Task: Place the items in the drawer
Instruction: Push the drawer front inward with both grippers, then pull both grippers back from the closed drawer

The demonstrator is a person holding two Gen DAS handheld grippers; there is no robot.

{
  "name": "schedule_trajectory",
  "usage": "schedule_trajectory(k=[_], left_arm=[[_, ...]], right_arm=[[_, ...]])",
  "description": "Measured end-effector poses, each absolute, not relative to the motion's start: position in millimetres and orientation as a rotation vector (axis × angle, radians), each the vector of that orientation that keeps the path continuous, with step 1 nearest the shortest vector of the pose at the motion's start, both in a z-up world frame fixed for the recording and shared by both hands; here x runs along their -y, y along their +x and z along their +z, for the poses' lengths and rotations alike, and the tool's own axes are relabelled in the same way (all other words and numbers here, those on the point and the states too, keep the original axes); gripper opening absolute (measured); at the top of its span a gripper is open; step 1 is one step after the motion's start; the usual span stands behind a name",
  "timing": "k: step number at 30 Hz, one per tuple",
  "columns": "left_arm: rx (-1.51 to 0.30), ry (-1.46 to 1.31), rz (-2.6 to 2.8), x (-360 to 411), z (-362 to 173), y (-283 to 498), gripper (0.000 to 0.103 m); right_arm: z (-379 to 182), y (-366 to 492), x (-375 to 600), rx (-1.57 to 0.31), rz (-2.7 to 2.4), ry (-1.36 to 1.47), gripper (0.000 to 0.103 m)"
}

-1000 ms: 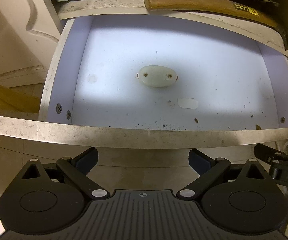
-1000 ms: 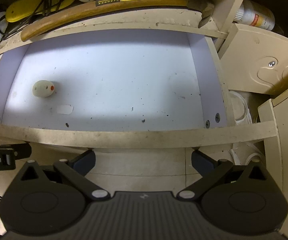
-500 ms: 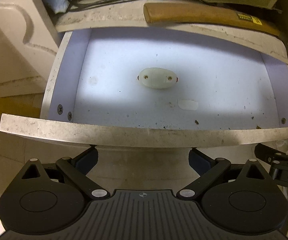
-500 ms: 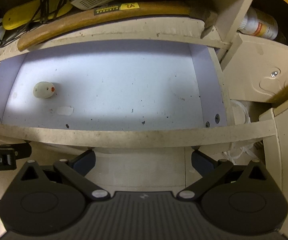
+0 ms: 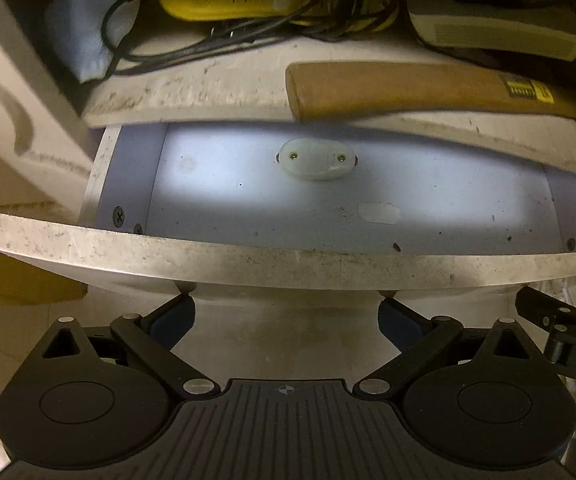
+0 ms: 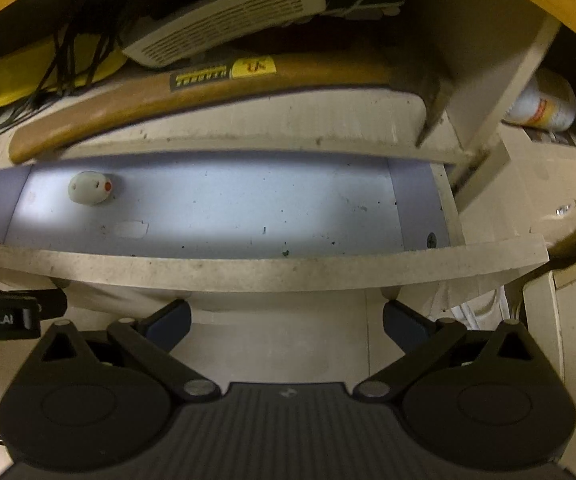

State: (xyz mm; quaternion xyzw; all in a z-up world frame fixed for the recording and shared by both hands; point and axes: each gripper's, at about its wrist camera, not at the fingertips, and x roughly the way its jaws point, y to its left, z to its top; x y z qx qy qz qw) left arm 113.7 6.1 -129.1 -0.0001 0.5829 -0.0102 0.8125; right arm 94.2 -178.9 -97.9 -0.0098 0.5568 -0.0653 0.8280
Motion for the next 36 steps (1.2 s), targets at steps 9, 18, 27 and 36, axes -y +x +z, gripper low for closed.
schedule_trajectory(k=[9, 18, 27, 36], left_arm=[[-1.236, -0.032, -0.012, -9, -130, 128, 0.101], [-1.232, -0.033, -0.014, -11, -134, 138, 0.101], [-1.22, -0.029, -0.022, -13, -138, 145, 0.101], [-1.233, -0.014, -0.023, -11, -146, 159, 0.103]], right_arm=[[-96, 118, 179, -1.166, -0.142, -0.029, 0.103], [-95, 131, 179, -1.154, -0.148, -0.029, 0.103], [-96, 139, 178, -1.134, -0.157, -0.045, 0.103], [-95, 133, 178, -1.128, -0.155, -0.035, 0.103]])
